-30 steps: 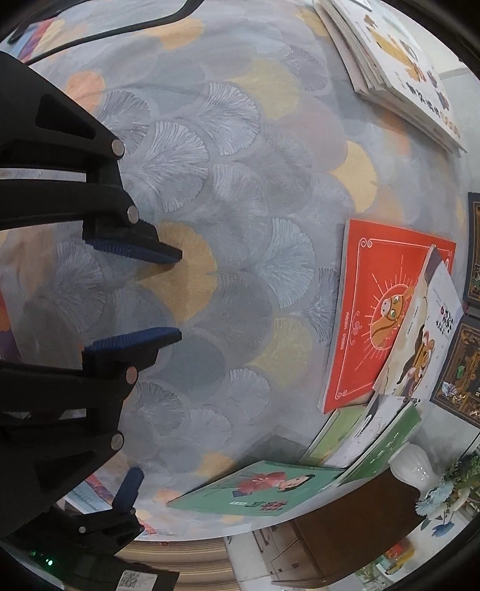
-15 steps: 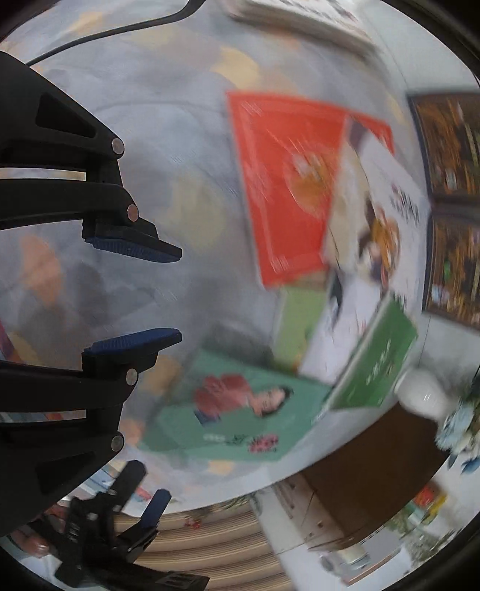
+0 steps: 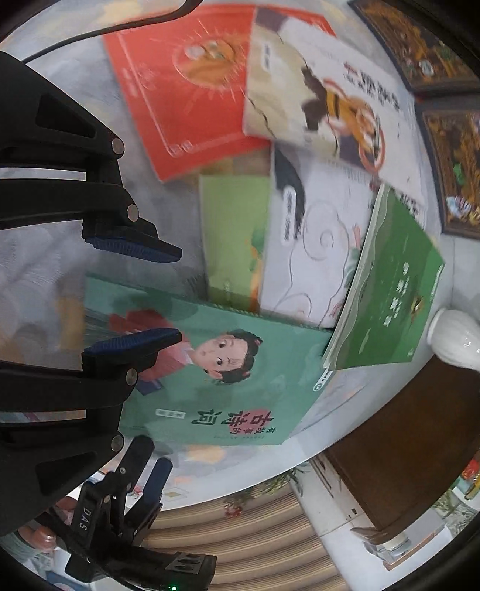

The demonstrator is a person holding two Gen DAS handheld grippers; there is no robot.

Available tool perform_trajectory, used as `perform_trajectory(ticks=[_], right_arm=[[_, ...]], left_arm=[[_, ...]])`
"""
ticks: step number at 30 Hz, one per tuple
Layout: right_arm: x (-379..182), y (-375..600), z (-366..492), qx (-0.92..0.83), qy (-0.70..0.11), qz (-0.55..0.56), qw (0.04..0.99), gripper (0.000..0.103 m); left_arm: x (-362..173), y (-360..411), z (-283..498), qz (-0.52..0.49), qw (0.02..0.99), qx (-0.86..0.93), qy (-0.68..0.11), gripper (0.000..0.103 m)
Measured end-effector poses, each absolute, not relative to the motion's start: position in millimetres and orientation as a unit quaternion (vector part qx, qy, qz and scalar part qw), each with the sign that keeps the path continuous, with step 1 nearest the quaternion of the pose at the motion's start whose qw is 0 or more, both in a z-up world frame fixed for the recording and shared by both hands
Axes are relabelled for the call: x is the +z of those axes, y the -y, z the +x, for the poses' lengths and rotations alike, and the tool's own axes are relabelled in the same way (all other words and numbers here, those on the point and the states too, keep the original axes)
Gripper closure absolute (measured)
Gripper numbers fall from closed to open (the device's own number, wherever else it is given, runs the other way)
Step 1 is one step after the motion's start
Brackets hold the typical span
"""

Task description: Organize books

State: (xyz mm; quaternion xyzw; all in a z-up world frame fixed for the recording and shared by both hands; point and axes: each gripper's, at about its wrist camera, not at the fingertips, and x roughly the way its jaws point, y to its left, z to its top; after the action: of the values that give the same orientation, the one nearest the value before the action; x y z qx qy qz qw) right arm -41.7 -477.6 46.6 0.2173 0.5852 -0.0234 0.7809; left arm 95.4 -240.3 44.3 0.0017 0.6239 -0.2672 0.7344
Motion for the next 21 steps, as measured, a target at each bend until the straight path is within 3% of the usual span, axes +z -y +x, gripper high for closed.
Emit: perform_trajectory(ticks=[8,13,21], right_arm=[[38,478,-22,-0.017,-0.587,0.221,0.779,0.035],[39,474,-24,-0.012,-0.594,0.206,0.778,0.035],[45,439,-63,0.052,-0.609,0.179,0.771,0.034]], left_arm=[[29,262,96,-0.008,0.708,-0.301,-0.638,0.069],[36,265,69,0.007,0.701,-0.328,-0.633,0.069],[32,210,-11,-0.047,0.688,-0.306,-0.657,0.069]])
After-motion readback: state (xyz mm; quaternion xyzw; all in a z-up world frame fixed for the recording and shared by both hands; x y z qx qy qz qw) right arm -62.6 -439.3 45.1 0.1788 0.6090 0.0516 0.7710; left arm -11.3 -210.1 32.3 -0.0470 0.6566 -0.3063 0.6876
